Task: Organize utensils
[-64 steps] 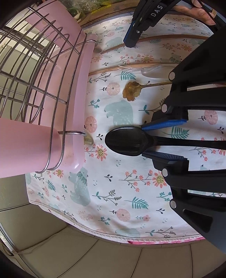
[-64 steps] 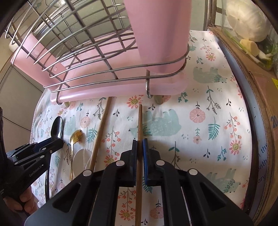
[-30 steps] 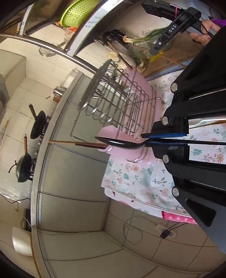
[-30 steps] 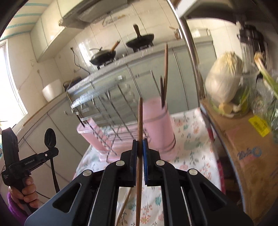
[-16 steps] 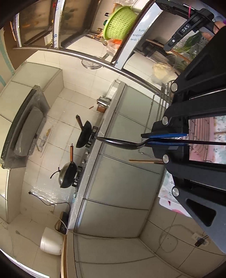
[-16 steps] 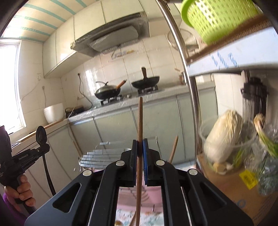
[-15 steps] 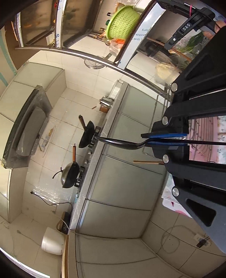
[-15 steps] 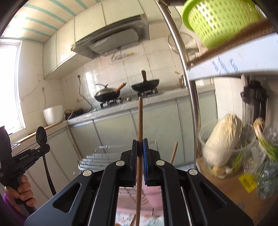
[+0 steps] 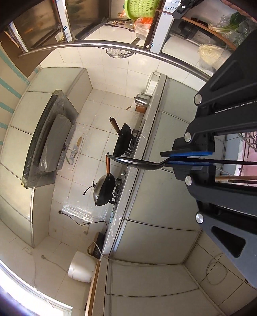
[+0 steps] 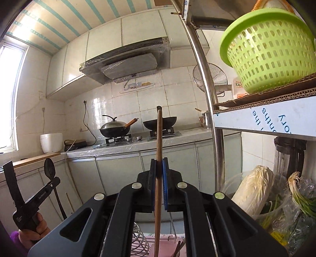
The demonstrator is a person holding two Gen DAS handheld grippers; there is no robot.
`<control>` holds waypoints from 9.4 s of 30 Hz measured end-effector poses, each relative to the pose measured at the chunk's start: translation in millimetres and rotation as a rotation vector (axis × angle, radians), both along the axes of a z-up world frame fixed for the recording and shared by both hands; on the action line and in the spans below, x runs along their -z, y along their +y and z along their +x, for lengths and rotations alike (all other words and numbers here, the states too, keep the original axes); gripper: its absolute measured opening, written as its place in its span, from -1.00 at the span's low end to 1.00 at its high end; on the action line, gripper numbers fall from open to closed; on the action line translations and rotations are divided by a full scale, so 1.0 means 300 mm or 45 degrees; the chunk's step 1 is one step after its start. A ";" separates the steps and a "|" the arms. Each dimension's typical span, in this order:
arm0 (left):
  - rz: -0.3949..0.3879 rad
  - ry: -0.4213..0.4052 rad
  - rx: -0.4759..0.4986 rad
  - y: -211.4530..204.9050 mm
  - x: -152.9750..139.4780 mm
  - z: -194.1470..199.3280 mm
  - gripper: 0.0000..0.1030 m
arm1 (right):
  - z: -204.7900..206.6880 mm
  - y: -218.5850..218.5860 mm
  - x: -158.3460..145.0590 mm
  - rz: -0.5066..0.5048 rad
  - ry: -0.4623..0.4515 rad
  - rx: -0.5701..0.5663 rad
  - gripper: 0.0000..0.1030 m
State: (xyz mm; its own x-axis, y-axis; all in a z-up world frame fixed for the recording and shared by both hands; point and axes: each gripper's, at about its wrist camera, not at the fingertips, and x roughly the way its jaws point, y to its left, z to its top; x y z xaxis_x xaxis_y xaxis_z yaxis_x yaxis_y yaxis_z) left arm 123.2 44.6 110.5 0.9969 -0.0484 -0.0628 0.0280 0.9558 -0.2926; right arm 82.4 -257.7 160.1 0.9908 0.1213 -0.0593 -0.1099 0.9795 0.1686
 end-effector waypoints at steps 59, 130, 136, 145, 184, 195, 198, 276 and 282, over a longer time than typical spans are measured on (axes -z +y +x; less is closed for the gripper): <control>0.147 0.608 0.172 -0.028 0.221 -0.148 -0.15 | -0.111 0.059 0.221 -0.085 0.456 -0.016 -0.09; 0.066 1.345 0.396 0.031 0.713 -0.152 -0.97 | -0.025 0.314 0.885 0.136 1.370 -0.372 -0.78; 0.062 1.347 0.397 0.056 0.731 -0.162 -0.97 | 0.017 0.332 0.916 0.182 1.421 -0.344 -0.78; 0.071 1.357 0.404 0.032 0.748 -0.166 -0.97 | -0.006 0.291 0.918 0.239 1.419 -0.267 -0.86; 0.140 1.142 0.376 -0.039 0.572 -0.197 -0.97 | -0.137 0.170 0.665 0.071 0.993 -0.259 -0.87; 0.126 0.698 0.280 0.004 0.280 -0.332 -0.97 | -0.275 0.129 0.376 0.010 0.571 -0.209 -0.87; 0.119 0.587 0.259 0.021 0.184 -0.362 -0.97 | -0.279 0.113 0.301 0.003 0.511 -0.199 -0.87; 0.203 0.435 0.166 0.002 0.242 -0.224 -0.23 | -0.081 0.047 0.312 -0.112 0.625 -0.063 -0.33; 0.165 0.554 0.219 -0.008 0.299 -0.262 -0.23 | -0.169 0.031 0.360 -0.077 0.670 -0.087 -0.33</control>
